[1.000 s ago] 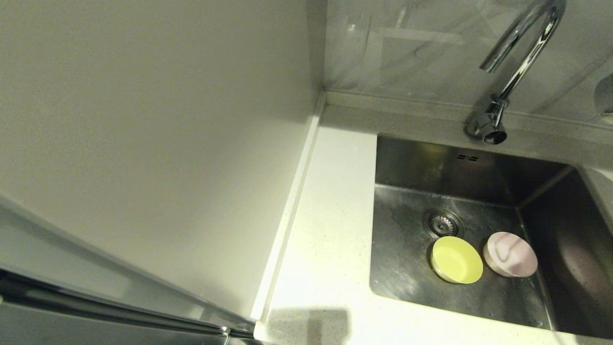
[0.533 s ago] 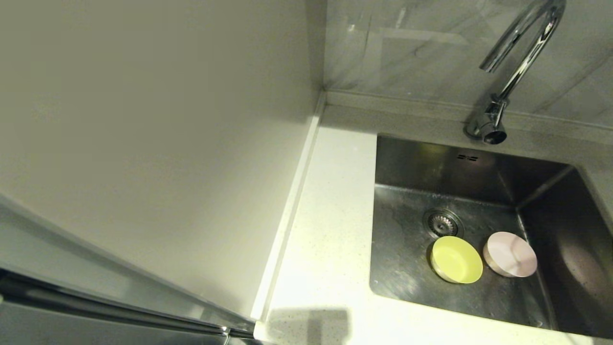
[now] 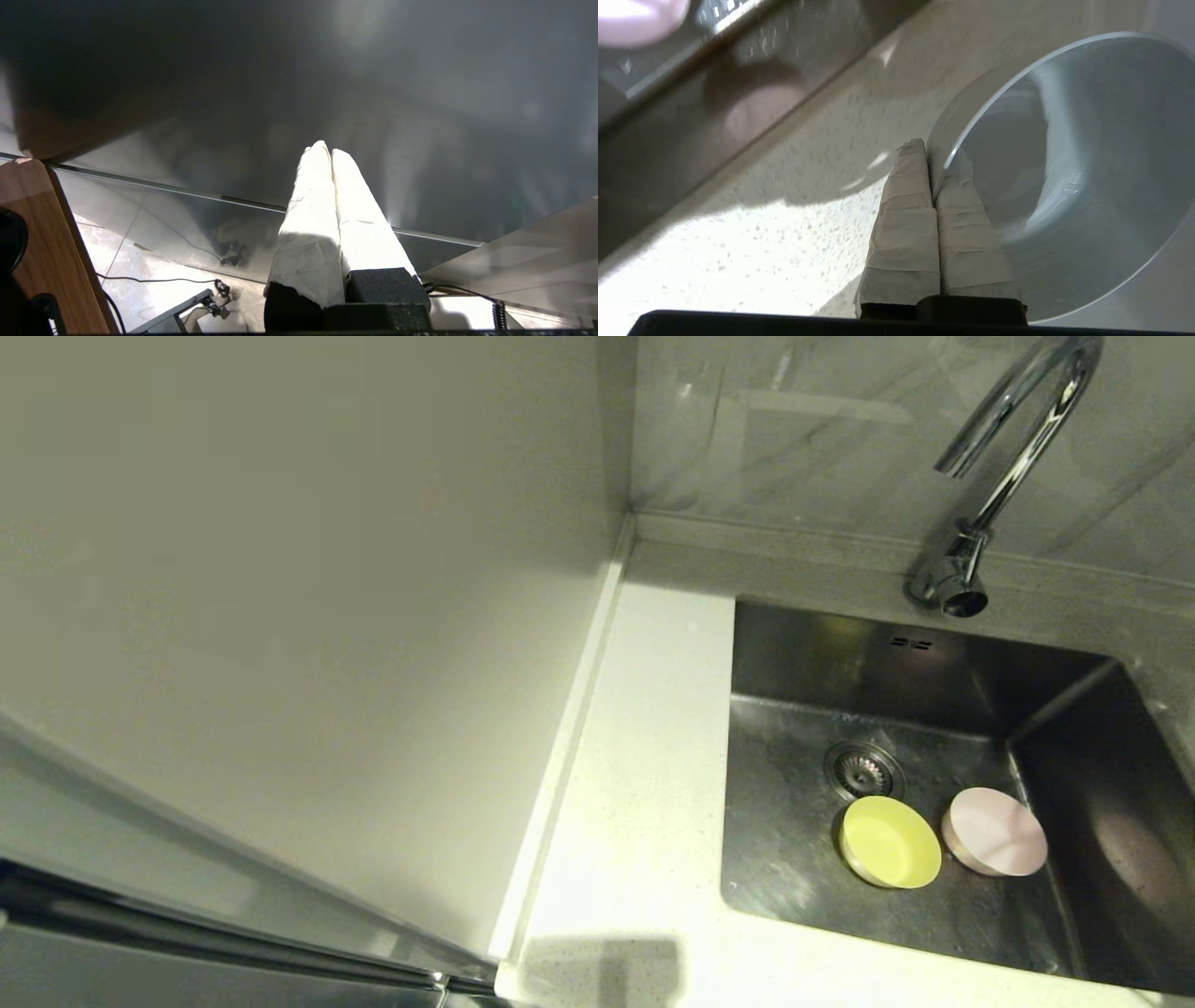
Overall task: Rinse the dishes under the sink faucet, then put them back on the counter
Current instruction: Put a bowl back to the table from the sink
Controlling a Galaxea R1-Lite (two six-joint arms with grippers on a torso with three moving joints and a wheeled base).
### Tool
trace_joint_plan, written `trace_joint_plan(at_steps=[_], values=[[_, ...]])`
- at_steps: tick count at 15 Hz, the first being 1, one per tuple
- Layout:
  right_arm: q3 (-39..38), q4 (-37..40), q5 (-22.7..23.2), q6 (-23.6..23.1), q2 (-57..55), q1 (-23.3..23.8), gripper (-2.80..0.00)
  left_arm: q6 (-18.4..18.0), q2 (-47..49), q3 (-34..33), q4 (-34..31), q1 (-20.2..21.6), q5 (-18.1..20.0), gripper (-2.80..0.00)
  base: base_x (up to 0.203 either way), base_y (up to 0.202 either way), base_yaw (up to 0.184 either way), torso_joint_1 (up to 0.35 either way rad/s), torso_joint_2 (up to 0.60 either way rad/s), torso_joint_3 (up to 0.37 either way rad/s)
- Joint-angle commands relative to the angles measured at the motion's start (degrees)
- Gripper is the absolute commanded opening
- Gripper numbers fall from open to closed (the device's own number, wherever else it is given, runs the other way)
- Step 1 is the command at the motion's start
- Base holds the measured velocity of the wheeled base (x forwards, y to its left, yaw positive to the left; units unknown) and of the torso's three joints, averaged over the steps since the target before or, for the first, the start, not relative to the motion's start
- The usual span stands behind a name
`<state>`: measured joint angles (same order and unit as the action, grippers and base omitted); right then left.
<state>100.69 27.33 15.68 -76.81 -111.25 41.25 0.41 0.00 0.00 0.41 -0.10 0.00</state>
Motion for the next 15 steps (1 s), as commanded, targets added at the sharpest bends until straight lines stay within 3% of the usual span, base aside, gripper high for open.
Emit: trace_joint_plan(at_steps=[1, 7, 15], values=[[-0.05, 0.04, -1.38, -0.52, -2.29, 0.30, -2.80, 0.02, 0.00, -0.18, 0.02, 0.01, 0.00, -2.80, 0.000, 0.000, 0.000, 0.000, 0.00, 0.000], [-4.23, -0.09, -1.40, -3.14, -2.46, 2.33, -2.80, 0.02, 0.00, -0.18, 0.02, 0.01, 0.00, -2.80, 0.000, 0.000, 0.000, 0.000, 0.00, 0.000], [-5.97, 0.00, -0.92, -2.82, -3.24, 3.13, -2.80, 0.02, 0.00, -0.18, 0.02, 0.01, 0.00, -2.80, 0.000, 0.000, 0.000, 0.000, 0.00, 0.000]])
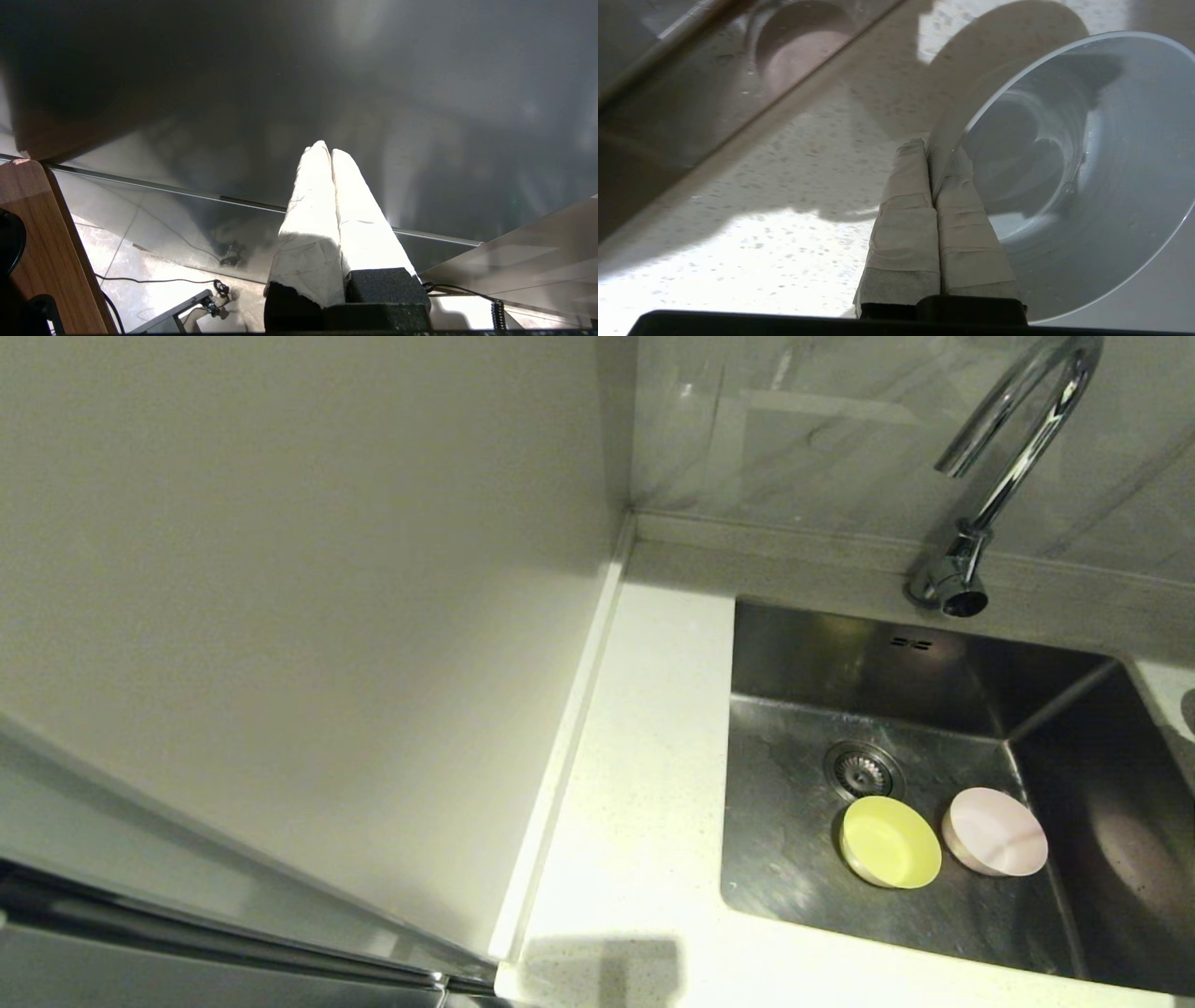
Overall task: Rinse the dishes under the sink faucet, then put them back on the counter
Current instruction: Put a bowl back to the table from the sink
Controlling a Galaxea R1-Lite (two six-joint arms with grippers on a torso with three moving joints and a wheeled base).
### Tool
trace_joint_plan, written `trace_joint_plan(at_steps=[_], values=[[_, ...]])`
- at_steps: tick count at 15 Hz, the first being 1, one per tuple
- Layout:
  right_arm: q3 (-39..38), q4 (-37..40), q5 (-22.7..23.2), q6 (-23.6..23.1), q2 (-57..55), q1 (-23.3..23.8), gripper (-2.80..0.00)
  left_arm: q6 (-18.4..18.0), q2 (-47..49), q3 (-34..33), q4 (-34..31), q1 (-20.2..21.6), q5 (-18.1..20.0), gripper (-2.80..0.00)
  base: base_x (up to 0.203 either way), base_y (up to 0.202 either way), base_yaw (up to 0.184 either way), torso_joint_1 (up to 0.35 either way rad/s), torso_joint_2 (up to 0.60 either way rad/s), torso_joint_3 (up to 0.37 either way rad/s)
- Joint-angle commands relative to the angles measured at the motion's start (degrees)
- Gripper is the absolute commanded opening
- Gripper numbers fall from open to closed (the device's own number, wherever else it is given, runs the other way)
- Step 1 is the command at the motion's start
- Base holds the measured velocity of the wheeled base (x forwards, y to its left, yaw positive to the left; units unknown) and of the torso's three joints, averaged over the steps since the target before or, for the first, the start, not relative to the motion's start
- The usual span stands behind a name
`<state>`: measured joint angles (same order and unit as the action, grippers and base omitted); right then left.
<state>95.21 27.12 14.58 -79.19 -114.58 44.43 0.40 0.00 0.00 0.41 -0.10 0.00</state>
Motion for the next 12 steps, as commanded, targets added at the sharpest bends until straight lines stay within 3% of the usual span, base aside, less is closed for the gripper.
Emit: trace_joint_plan(at_steps=[1, 12], values=[[-0.64, 0.21, 0.19, -0.52, 0.23, -0.05, -2.80, 0.04, 0.00, -0.18, 0.02, 0.01, 0.00, -2.80, 0.000, 0.000, 0.000, 0.000, 0.00, 0.000], [-0.81, -0.05, 0.89, -0.88, -0.12, 0.13, -2.80, 0.04, 0.00, -0.18, 0.02, 0.01, 0.00, -2.80, 0.000, 0.000, 0.000, 0.000, 0.00, 0.000]])
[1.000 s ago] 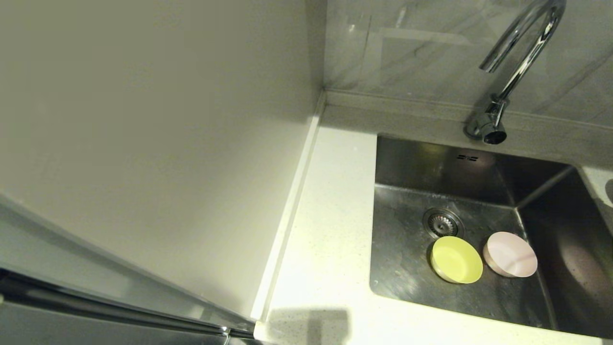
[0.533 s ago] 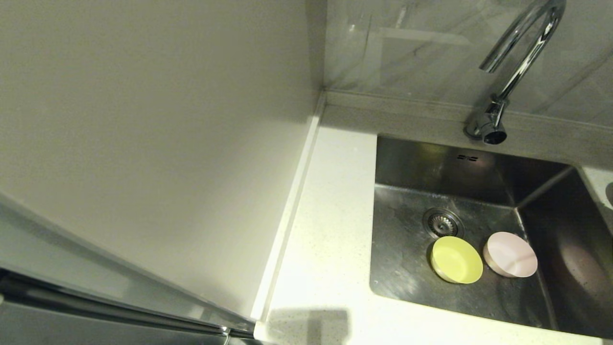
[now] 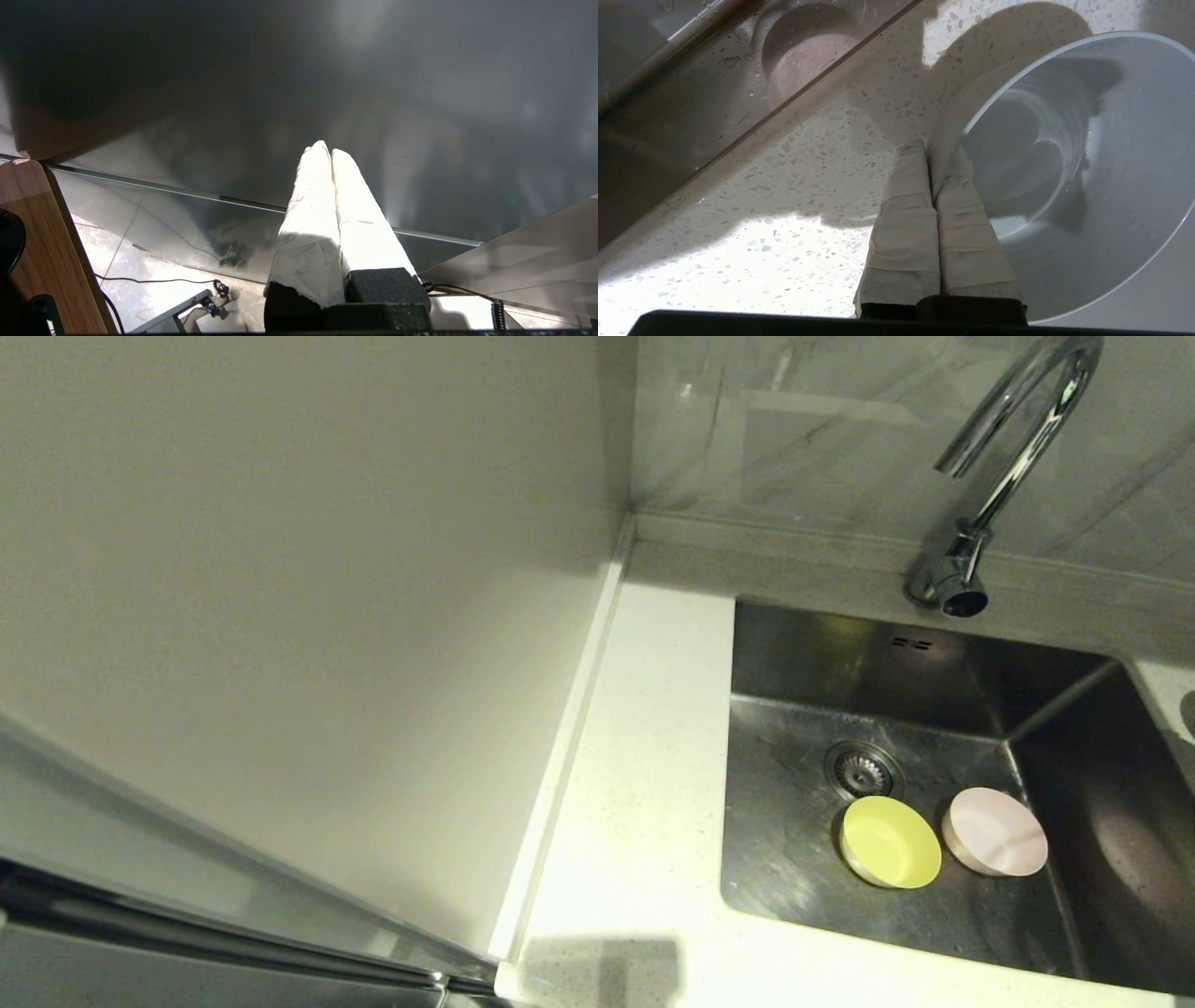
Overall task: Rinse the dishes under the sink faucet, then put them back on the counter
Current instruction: Put a bowl back to the table from the sink
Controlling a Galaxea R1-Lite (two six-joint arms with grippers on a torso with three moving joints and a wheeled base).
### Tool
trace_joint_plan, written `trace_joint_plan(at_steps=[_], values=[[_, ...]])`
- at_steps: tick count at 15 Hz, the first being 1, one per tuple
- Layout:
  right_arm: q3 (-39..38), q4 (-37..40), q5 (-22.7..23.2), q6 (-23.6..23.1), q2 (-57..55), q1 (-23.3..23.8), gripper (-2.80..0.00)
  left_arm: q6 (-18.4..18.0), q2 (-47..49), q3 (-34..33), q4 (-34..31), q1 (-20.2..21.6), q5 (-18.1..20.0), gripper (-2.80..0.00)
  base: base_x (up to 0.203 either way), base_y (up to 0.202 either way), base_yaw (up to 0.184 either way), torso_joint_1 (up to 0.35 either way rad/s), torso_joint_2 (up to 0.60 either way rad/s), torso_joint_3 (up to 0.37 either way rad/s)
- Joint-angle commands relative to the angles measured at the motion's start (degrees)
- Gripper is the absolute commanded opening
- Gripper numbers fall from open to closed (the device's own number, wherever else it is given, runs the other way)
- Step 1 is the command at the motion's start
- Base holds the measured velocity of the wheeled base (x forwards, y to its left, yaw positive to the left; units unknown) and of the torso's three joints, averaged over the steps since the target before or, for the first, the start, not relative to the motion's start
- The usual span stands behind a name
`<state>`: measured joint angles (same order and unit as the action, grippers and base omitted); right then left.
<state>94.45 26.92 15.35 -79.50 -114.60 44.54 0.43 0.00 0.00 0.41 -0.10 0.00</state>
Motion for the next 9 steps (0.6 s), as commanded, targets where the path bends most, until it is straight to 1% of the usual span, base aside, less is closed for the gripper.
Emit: trace_joint_plan(at_steps=[1, 9], values=[[-0.06, 0.15, 0.12, -0.57, -0.09, 0.10, -2.80, 0.01, 0.00, -0.18, 0.02, 0.01, 0.00, -2.80, 0.000, 0.000, 0.000, 0.000, 0.00, 0.000], [-0.59, 0.15, 0.56, -0.13, -0.01, 0.10, -2.80, 0.01, 0.00, -0.18, 0.02, 0.01, 0.00, -2.80, 0.000, 0.000, 0.000, 0.000, 0.00, 0.000]])
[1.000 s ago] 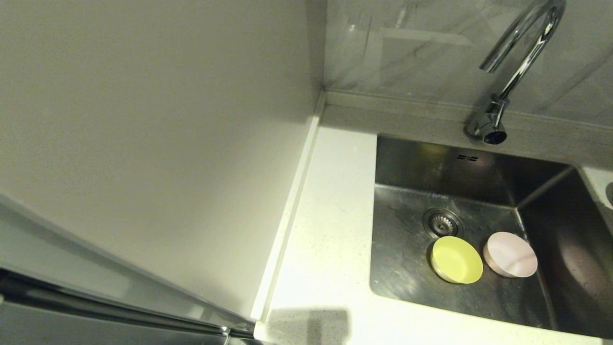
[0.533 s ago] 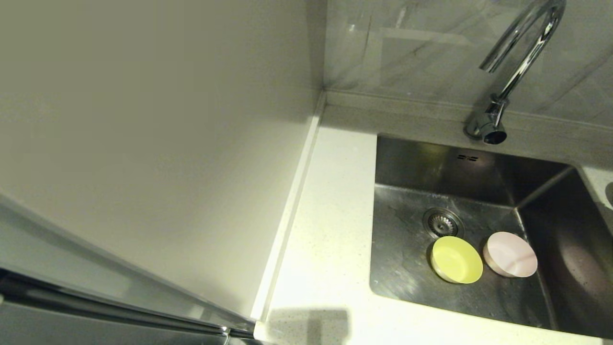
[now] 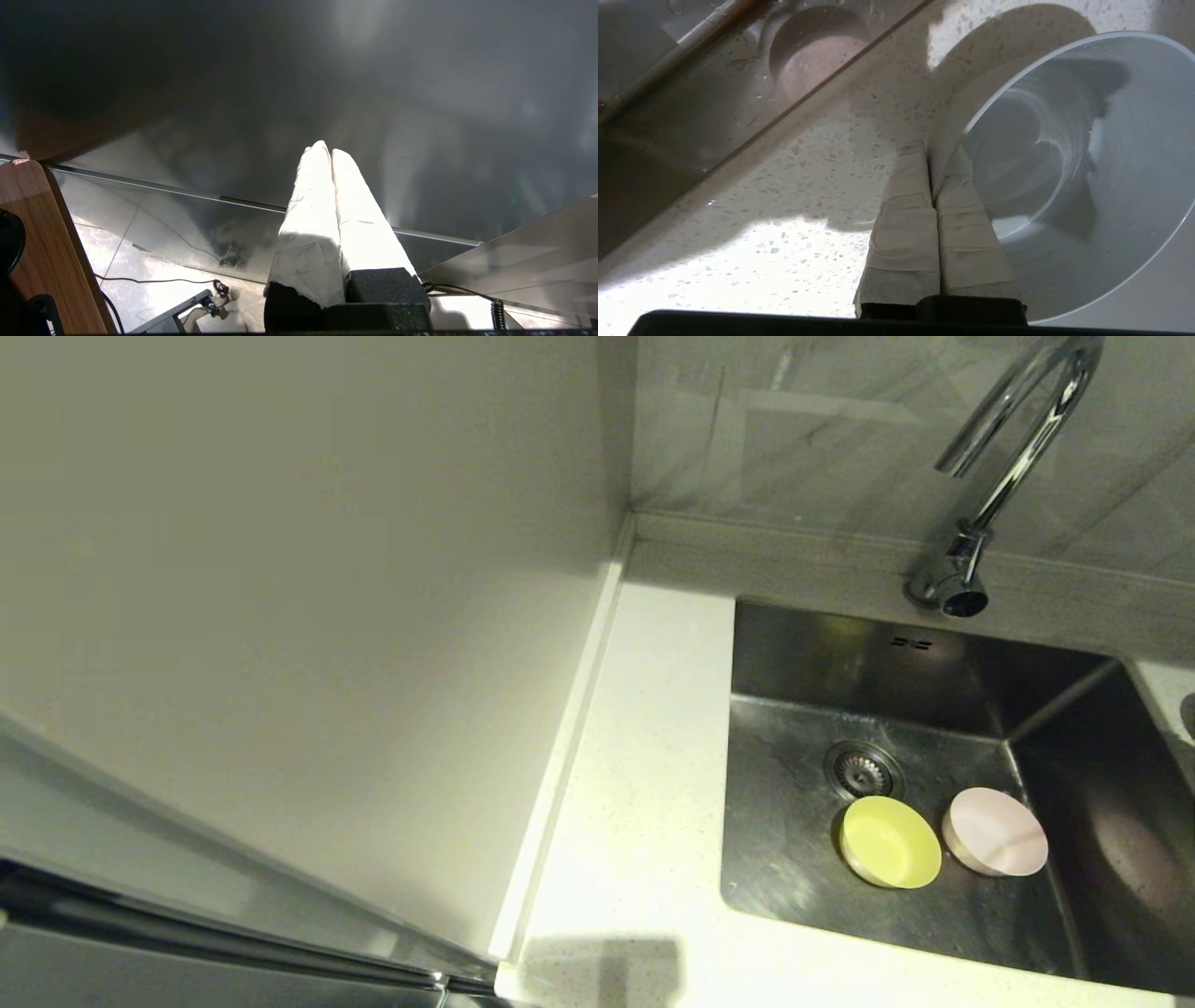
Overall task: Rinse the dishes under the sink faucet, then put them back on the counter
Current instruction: Put a bowl back to the table from the sink
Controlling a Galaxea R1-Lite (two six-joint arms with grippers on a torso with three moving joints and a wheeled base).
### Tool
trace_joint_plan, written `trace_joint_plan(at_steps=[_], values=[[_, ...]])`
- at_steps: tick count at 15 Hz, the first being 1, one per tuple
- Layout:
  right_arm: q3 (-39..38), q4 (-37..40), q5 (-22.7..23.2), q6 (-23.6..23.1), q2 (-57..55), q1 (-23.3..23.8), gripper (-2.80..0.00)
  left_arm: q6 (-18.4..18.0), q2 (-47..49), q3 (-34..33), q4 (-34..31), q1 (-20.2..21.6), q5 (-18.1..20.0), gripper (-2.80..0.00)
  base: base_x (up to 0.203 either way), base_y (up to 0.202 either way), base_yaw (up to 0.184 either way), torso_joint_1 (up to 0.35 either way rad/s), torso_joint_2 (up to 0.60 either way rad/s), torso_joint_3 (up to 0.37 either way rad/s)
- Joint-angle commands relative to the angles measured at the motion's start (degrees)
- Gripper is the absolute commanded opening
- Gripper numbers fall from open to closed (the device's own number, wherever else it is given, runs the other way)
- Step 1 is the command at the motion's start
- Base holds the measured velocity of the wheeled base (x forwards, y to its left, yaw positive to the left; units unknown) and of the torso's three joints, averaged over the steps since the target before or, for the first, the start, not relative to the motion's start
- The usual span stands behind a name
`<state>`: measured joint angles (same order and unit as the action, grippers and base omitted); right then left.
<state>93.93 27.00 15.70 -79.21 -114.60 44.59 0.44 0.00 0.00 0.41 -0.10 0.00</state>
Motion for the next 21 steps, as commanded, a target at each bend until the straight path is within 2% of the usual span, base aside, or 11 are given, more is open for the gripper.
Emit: trace_joint_plan(at_steps=[1, 7, 11, 17, 21], values=[[-0.06, 0.07, 0.21, -0.42, -0.01, -0.03, 0.00, 0.00, 0.00, -0.18, 0.02, 0.01, 0.00, -2.80, 0.000, 0.000, 0.000, 0.000, 0.00, 0.000], [0.29, 0.07, 0.56, 0.50, 0.26, -0.03, 0.00, 0.00, 0.00, -0.18, 0.02, 0.01, 0.00, -2.80, 0.000, 0.000, 0.000, 0.000, 0.00, 0.000], [0.60, -0.71, 1.72, 2.97, 1.43, 0.00, 0.00, 0.00, 0.00, -0.18, 0.02, 0.01, 0.00, -2.80, 0.000, 0.000, 0.000, 0.000, 0.00, 0.000], [0.09, -3.13, 3.30, 12.89, 7.70, 0.04, 0.00, 0.00, 0.00, -0.18, 0.02, 0.01, 0.00, -2.80, 0.000, 0.000, 0.000, 0.000, 0.00, 0.000], [-4.27, -2.95, 9.09, 18.35, 13.30, -0.01, 0.00, 0.00, 0.00, -0.18, 0.02, 0.01, 0.00, -2.80, 0.000, 0.000, 0.000, 0.000, 0.00, 0.000]])
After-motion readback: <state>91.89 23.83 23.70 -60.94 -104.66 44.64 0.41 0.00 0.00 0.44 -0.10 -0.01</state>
